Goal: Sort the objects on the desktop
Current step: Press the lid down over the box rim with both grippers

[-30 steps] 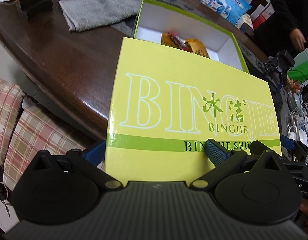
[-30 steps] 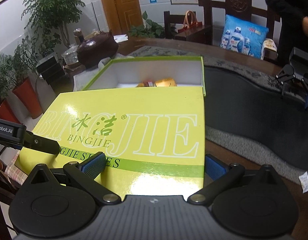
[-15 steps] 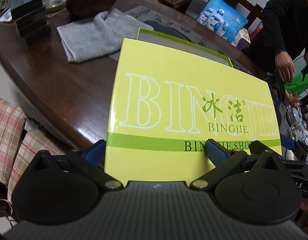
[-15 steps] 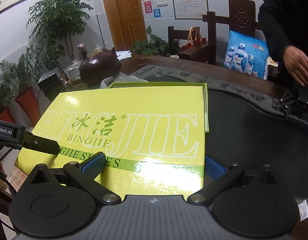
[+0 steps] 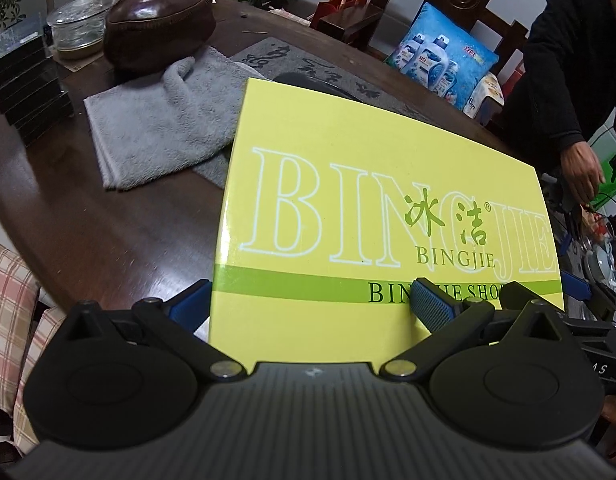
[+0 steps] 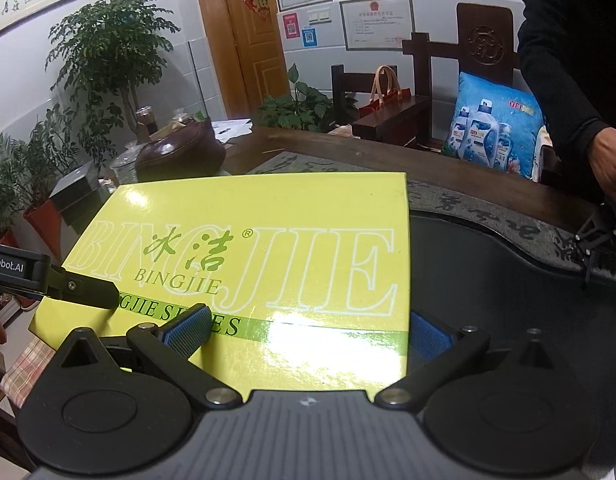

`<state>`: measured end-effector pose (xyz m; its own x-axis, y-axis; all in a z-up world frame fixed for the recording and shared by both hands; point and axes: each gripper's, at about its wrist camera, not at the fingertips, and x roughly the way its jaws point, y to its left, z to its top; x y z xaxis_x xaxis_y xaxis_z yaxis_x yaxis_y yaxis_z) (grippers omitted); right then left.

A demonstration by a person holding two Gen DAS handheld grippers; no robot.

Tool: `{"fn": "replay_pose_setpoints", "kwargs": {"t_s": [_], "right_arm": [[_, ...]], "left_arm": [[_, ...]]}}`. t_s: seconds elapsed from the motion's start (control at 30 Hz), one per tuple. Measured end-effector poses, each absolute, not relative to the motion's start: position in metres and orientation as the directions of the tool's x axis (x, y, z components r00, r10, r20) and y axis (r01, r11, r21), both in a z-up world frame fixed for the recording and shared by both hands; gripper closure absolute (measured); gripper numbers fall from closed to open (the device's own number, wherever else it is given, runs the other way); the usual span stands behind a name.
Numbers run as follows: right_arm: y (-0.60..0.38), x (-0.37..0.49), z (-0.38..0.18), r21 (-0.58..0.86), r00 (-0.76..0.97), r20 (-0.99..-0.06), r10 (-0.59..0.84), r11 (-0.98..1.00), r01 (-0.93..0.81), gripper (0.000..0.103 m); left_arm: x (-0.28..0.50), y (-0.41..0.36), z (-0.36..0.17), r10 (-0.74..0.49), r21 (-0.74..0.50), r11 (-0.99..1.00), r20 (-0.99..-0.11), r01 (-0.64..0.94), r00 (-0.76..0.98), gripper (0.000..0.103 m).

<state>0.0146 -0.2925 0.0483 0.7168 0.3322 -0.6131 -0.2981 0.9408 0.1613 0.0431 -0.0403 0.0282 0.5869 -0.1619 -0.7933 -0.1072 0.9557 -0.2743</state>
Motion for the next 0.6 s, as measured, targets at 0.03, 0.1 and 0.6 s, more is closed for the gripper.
{"fn": "replay_pose_setpoints", "kwargs": {"t_s": [0.03, 0.1, 0.6], "right_arm": [[-0.294, 0.019, 0.048, 0.161, 0.718, -0.612, 0.331, 0.941, -0.298, 0.0], [-0.296, 0.03, 0.045, 0.16, 0.719, -0.612, 0.33, 0.942, -0.296, 0.0], [-0.302, 0.106, 0.014, 0.2, 0.662, -0.668, 0.34, 0.939, -0.28, 0.0]], "left_arm": [[0.049, -0.041, 0.027, -0.163, -0.276, 0.955, -0.793, -0.107, 0.588, 0.0], [0.061, -0.042, 0.023, -0.163, -0.277, 0.955, -0.793, -0.108, 0.587, 0.0], [0.127, -0.037, -0.004, -0.15, -0.257, 0.958, -0.829, -0.129, 0.539, 0.0]]}}
